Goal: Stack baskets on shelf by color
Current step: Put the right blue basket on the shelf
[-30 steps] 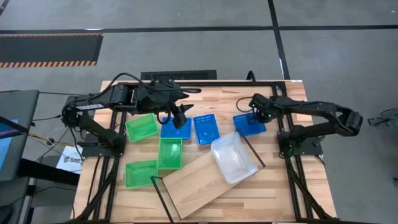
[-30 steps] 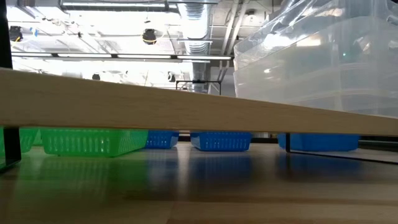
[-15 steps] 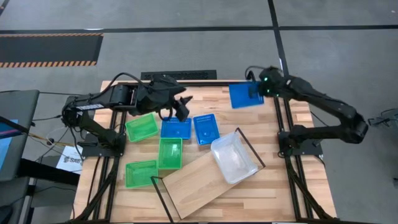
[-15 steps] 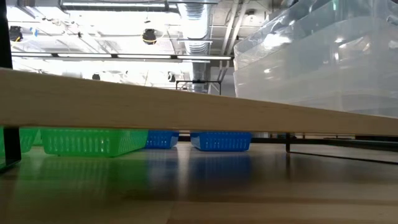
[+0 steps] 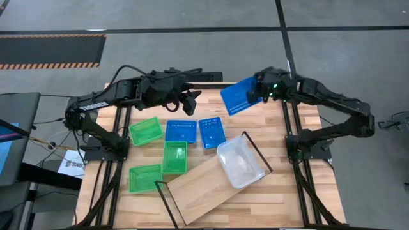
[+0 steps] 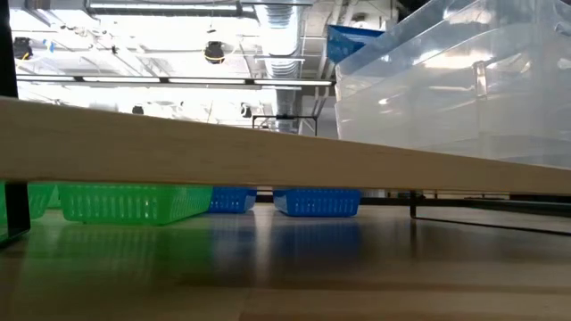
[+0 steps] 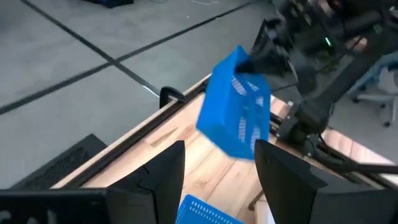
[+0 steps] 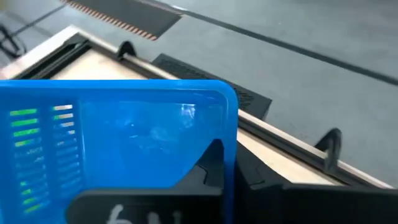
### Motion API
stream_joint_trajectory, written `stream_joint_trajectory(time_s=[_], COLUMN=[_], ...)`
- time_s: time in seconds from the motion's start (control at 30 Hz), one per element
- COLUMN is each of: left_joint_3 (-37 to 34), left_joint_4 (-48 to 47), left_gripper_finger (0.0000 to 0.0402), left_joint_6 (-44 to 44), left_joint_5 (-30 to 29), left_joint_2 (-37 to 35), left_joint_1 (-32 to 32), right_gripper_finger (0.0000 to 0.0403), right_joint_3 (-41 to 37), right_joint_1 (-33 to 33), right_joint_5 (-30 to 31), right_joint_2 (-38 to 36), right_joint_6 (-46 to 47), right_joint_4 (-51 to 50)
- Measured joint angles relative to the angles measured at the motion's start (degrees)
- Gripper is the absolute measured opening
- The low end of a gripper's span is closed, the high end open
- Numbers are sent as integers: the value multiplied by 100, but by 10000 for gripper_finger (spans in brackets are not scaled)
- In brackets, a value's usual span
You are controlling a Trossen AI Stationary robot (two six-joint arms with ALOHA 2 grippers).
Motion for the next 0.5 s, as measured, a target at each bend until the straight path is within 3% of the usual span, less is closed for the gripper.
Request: stream_joint_trajectory(time_s=[0.2, 0.5], left_joint_3=[10, -15], left_joint_4=[34, -299], left_gripper_finger=[181, 181], left_joint_6=[-116, 82], left_joint_5=[23, 472], left_joint_2=[250, 718], left_joint_1=[11, 9], right_gripper_finger=[8, 13], right_joint_3=[201, 774], right_joint_1=[766, 1154], right_joint_5=[509, 542], right_joint_2=[512, 1286], right_joint_6=[-222, -424], right_joint_4=[234, 81])
